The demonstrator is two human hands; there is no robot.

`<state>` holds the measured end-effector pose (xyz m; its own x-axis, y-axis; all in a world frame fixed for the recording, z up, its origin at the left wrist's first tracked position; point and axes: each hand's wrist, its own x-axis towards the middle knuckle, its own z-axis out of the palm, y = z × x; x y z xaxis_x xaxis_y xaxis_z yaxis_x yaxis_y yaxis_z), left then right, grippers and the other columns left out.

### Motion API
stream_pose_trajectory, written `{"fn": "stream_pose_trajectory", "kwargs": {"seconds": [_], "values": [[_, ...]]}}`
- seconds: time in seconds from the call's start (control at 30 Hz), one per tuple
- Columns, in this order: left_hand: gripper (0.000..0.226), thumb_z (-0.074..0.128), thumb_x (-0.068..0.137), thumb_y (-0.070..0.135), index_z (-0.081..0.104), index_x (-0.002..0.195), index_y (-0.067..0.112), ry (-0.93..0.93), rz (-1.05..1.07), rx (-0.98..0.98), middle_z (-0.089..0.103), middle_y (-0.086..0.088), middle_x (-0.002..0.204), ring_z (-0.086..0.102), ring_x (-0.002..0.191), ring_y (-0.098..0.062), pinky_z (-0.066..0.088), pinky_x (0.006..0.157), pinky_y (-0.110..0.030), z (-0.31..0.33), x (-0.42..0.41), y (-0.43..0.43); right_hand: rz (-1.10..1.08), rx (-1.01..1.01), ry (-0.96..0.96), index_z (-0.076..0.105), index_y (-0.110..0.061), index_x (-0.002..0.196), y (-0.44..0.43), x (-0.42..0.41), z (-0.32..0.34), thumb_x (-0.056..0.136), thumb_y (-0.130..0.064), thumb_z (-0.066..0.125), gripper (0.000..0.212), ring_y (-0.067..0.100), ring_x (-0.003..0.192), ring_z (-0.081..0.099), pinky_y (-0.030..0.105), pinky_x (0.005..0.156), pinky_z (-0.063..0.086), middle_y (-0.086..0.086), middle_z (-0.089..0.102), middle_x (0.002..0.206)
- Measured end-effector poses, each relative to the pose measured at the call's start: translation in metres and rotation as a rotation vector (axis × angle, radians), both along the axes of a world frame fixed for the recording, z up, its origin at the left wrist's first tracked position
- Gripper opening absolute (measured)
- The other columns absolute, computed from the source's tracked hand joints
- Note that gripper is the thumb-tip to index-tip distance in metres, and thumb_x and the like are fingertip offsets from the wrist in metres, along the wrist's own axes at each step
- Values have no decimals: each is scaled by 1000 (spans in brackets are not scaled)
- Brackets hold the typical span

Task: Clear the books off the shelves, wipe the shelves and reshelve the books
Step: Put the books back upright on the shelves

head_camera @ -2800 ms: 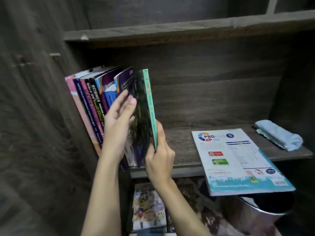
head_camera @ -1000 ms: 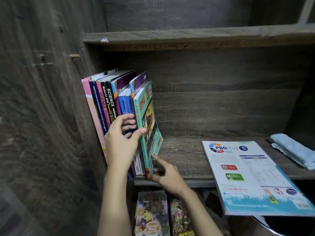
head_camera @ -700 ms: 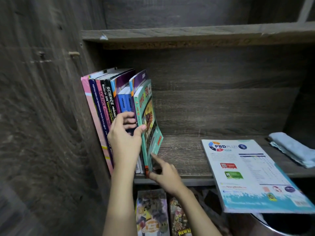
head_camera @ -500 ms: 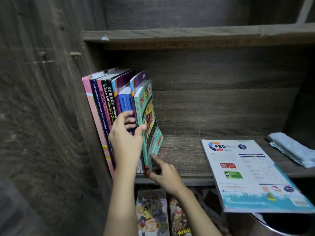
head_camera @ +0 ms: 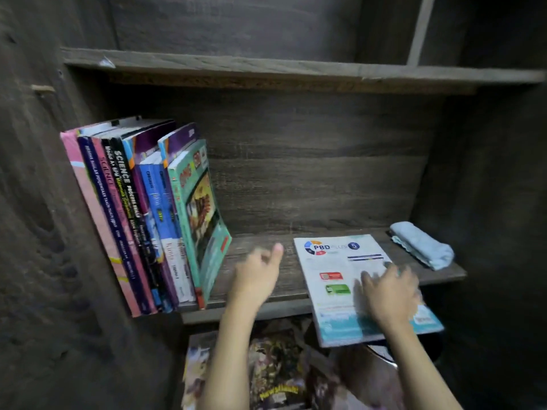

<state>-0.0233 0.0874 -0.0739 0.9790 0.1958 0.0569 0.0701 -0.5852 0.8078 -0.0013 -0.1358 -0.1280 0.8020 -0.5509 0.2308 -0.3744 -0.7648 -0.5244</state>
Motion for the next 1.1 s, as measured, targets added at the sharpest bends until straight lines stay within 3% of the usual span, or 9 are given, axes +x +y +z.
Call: {"fn": "stream_pose_trajectory", "kwargs": {"seconds": [0.07,0.13,0.2,0.33,0.47,0.63,0.77,0.87,1.1], "values": [[74,18,86,71,59,101,11,370,-217,38,69,-14,100,59,66,-21,55,69,-30,-14,1,-19,-82,60,129,40,-4,135,-23,-7,-6,89,-50,53,67,37,137,26,47,109,23,22,34,146],[74,18,93,63,46,129,4,564,-314,74,63,-12,105,52,57,-13,46,40,-17,-21,-6,-39,-75,114,226,36,-4,135,-39,-12,-8,90,-55,49,70,38,132,34,45,105,28,21,39,142],[65,21,97,55,44,134,7,561,-353,52,58,-10,107,52,60,-11,40,36,-16,-29,-10,-50,-32,144,272,35,-4,135,-47,-15,-7,89,-57,50,72,37,128,41,43,101,33,21,43,139],[43,36,100,43,53,129,15,475,-387,-116,62,-3,118,59,93,-15,42,63,-22,-42,-5,-59,-3,388,307,47,-4,122,-52,-16,4,79,-51,69,68,33,109,58,36,80,44,15,57,122],[24,42,101,22,59,110,8,502,-248,-360,64,0,80,59,66,-10,49,49,-21,-41,0,-47,89,840,225,65,4,89,-55,-18,9,73,-17,82,32,23,61,62,26,52,47,15,68,81],[24,40,101,11,55,115,0,475,-199,-288,66,-13,99,64,75,-20,56,52,-29,-38,3,-32,306,1357,350,65,2,102,-50,-32,5,85,-5,67,19,30,62,71,37,50,57,23,72,88],[19,37,101,9,53,107,3,350,-117,-250,62,-11,109,62,89,-23,52,69,-30,-41,8,-33,350,1346,203,56,-5,114,-39,-27,5,88,0,63,28,30,68,71,46,60,59,23,71,101],[27,36,100,12,54,117,0,288,-85,-197,61,-14,119,60,103,-27,48,83,-31,-49,14,-35,348,1265,69,54,-1,113,-28,-27,14,85,8,62,30,27,60,70,38,50,58,21,71,92],[31,37,101,14,49,128,8,121,-35,-219,60,-9,121,56,98,-19,43,76,-26,-33,13,-18,519,1184,-224,61,-8,99,-2,-35,55,84,7,63,21,30,71,66,30,54,53,16,73,91]]}}
